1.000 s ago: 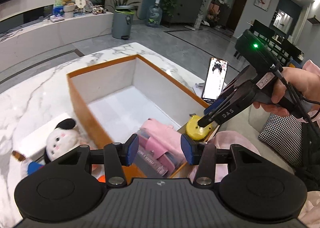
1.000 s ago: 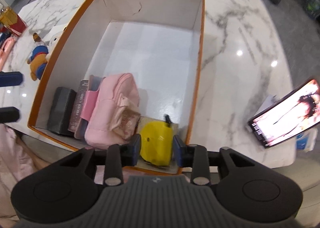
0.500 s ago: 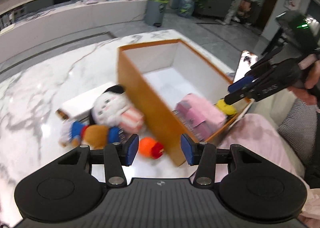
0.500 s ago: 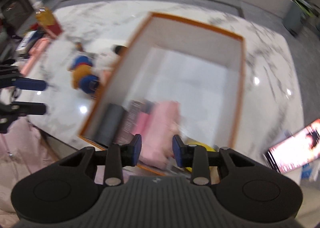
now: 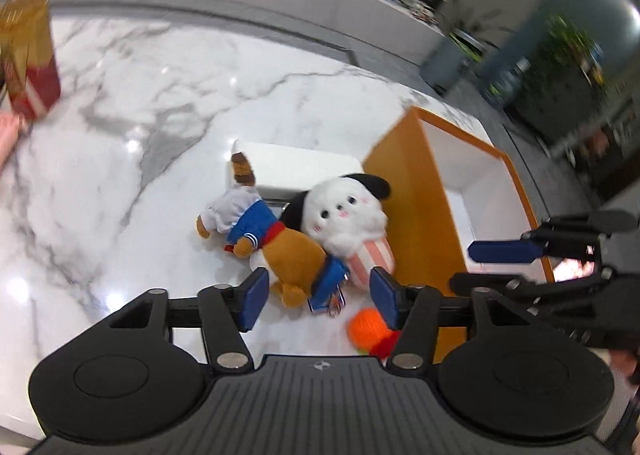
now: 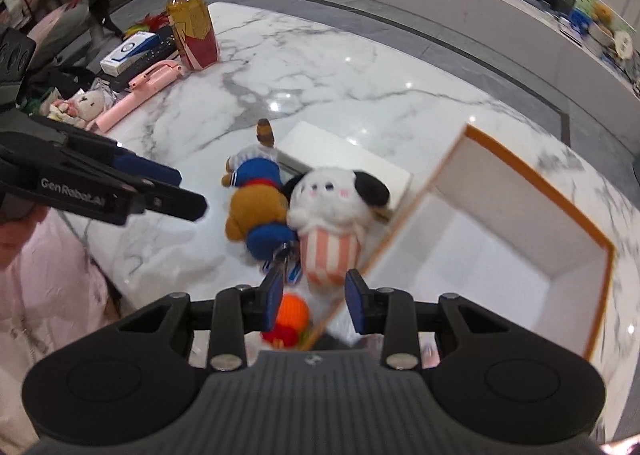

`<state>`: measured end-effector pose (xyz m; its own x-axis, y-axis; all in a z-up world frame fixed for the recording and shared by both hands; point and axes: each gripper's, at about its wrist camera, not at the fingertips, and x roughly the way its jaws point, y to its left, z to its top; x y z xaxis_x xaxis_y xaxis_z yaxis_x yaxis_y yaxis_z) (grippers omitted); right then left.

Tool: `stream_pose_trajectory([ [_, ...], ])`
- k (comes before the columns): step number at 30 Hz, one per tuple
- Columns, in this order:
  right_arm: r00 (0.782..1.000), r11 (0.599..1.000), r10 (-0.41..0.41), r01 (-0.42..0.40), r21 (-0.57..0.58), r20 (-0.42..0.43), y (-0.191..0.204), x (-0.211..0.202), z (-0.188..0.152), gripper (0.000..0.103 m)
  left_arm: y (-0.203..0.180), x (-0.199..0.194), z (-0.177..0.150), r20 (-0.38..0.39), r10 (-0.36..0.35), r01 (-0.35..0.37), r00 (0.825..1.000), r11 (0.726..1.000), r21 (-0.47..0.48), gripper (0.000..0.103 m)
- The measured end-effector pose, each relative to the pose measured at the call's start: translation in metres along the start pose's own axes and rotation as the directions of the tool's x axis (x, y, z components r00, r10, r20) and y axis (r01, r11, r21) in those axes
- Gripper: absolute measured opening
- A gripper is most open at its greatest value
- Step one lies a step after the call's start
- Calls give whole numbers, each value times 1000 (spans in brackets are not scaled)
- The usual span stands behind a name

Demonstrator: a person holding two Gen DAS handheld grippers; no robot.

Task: Organize objects
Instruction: 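Move the left tool to the duck plush while the right tool reaches the white dog plush, then close the left tool on the duck plush while the right tool closes on the dog plush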

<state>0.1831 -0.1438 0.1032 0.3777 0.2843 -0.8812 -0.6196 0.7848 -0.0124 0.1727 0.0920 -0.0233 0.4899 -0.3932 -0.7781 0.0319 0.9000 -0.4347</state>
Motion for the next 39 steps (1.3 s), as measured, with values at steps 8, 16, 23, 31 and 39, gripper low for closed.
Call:
stream_pose_trajectory([
  [8, 996, 995, -46, 39, -89, -79, 0, 60, 35, 47, 35, 47, 2, -25, -2, -5, 1000, 964, -266, 76],
  [16, 989, 993, -36, 19, -118, -146, -1, 90, 44, 57, 51, 74, -2, -46, -36, 16, 998, 932, -363, 73],
  [23, 984, 985, -93, 68, -161, -152, 4, 104, 51, 69, 57, 67, -1, -44, -24, 8, 999, 941, -339, 60],
  [31, 980, 987, -91, 65, -150, -176, 8, 118, 58, 79, 50, 43, 7, -154, 111, -115, 982, 993, -16, 60],
  [39, 981, 990, -98, 78, -120, -169, 12, 128, 62, 94, 63, 37, 2, -91, 99, -105, 991, 992, -68, 79],
])
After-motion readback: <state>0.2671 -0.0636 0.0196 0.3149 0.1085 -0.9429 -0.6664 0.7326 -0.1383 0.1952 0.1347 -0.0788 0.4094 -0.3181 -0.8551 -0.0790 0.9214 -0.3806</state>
